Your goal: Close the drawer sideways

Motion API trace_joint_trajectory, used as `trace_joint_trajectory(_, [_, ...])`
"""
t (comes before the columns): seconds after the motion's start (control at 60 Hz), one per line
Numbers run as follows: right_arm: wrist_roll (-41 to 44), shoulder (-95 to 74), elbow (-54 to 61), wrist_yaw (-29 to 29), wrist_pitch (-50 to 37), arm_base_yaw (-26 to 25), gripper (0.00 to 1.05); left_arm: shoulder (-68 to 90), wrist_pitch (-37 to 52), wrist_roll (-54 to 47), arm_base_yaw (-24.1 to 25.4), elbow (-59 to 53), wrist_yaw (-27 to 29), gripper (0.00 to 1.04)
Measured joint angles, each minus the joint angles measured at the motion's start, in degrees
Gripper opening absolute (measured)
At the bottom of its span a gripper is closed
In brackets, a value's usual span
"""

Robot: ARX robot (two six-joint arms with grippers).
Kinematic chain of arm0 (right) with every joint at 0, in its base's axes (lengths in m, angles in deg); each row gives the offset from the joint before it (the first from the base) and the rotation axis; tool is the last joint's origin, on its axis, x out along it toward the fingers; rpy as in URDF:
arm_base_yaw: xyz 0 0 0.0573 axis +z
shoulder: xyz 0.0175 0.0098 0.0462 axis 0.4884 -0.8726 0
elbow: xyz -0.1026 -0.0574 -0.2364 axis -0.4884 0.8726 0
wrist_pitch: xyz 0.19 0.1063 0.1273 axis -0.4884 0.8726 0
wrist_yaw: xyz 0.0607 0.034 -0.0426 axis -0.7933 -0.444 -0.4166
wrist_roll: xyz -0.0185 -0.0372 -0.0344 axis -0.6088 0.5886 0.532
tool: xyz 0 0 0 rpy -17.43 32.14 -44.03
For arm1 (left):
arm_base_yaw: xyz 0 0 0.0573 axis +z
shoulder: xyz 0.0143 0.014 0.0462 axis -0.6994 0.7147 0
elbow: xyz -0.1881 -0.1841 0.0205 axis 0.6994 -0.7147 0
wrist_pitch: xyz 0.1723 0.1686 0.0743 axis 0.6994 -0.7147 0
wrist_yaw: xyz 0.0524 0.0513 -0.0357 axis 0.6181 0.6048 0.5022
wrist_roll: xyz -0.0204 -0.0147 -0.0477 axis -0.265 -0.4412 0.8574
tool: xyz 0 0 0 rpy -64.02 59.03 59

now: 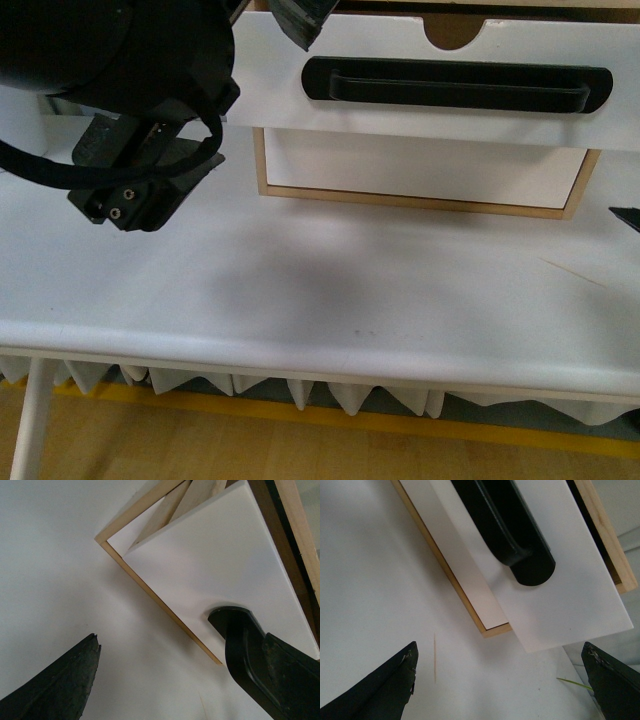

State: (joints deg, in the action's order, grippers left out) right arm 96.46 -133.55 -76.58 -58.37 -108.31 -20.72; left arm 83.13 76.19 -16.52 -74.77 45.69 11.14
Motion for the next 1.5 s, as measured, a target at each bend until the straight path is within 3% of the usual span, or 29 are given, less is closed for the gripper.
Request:
trace_joint_trajectory(0.633, [0.04, -11.34, -6.64, -2.27, -3.93, -0.96, 0.96, 9.46, -0.37, -0.44, 0.04, 9.49, -2.62, 0.99])
trace_joint_trajectory(1.5, [0.90, -30.12, -24.98, -3.39, -5.75, -3.93, 0.96, 23.47, -4.96, -1.57, 1.53, 27.56, -5.33, 0.99])
